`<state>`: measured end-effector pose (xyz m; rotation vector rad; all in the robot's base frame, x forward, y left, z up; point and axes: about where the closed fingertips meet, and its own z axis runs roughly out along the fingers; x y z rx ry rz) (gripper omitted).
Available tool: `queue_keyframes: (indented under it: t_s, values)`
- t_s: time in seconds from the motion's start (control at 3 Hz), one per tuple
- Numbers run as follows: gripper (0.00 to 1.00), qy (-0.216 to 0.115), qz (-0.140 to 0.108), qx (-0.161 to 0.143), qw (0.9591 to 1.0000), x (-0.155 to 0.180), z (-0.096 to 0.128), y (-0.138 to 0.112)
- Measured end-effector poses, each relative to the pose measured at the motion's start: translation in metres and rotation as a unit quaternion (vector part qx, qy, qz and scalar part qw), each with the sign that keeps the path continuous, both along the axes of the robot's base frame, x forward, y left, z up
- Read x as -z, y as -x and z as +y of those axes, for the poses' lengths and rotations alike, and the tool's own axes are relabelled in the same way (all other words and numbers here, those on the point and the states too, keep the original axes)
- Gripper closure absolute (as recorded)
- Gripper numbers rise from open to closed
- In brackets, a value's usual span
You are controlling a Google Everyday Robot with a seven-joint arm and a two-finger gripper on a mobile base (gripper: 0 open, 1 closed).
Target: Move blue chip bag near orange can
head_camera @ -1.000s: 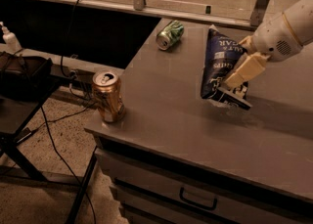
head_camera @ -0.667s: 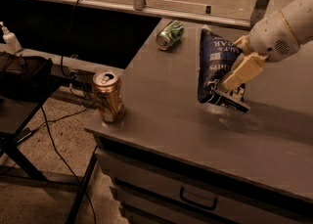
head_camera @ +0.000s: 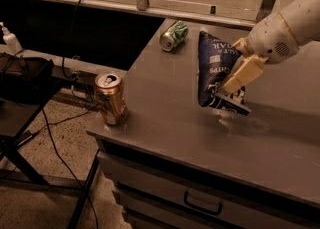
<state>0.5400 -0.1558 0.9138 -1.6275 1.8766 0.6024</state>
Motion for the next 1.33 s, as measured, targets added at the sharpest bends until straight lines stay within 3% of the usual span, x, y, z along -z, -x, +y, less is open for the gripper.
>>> queue_keyframes:
  t_s: [0.33,0.67,1.33]
  values:
    - [1.0,-0.002,0.016,-0.045,0.9989,0.011,0.031,0.003]
    - [1.0,0.02,0.025,-0.07,0.997,0.033,0.063,0.002]
    - [0.96,0.04,0.027,-0.086,0.9951,0.048,0.087,0.002]
